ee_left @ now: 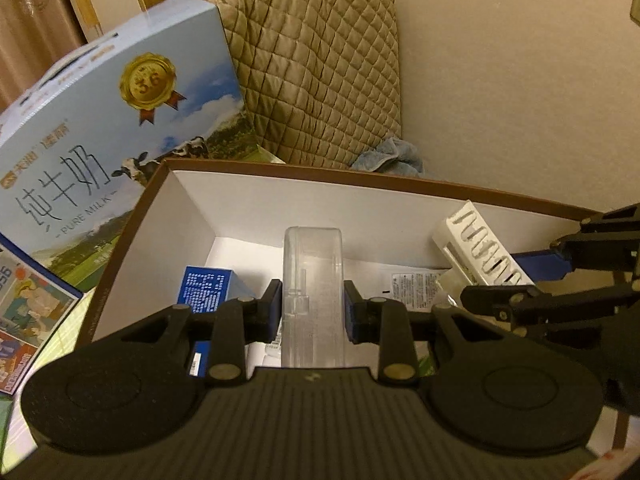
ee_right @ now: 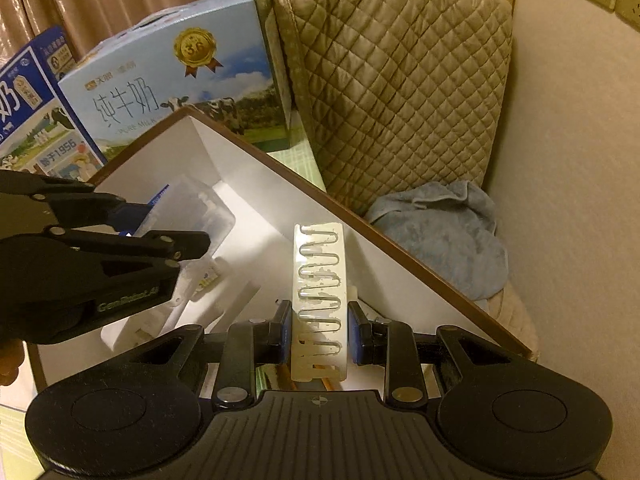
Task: Organize rigid objects
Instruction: 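Open both tools to drop the case and holder into the box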
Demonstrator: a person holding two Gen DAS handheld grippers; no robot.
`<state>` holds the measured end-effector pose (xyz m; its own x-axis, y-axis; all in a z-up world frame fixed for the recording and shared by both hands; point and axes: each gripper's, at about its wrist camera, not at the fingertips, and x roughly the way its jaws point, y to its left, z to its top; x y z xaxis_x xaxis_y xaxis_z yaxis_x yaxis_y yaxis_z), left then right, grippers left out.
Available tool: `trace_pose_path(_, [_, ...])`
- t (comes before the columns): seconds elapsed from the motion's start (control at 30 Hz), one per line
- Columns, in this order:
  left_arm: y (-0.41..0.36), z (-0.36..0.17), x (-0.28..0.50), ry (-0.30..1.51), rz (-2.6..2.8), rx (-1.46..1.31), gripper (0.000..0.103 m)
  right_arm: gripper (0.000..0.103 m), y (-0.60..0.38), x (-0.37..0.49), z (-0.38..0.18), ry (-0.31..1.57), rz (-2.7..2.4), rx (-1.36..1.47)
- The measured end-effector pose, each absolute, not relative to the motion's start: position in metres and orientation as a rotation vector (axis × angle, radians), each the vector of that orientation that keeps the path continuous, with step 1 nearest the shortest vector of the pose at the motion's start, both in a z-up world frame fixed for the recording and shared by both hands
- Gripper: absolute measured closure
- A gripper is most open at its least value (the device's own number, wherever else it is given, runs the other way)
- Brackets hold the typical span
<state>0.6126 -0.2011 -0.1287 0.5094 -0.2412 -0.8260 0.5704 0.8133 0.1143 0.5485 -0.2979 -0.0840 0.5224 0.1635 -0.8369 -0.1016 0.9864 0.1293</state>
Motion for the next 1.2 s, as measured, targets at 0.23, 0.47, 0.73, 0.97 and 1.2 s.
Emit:
trace_pose_path(0.23, [-0.204,-0.138,0.626,0.953,-0.526,0.351,0.074,0.079,-0.297,0.557,-0.092,1.021,0.166,0.071])
trace_pose_path(0.47, [-0.201,-0.136,0.623,0.943,-0.519,0.343,0.056,0.079,-0.296,0.559,-0.094,1.02,0.176,0.078])
trace_pose_path(0.73, [-0.184,-0.122,0.61,0.949,-0.475,0.306,0.05,0.072,-0.296,0.557,-0.09,0.984,0.211,0.09])
trace_pose_path(0.97, [-0.168,-0.104,0.583,0.934,-0.421,0.28,0.042,0.045,-0.299,0.535,-0.08,0.963,0.227,0.104])
trace_pose_path(1.2, [-0.154,-0.083,0.539,0.877,-0.368,0.286,0.035,0.041,-0.299,0.5,-0.061,0.927,0.254,0.138])
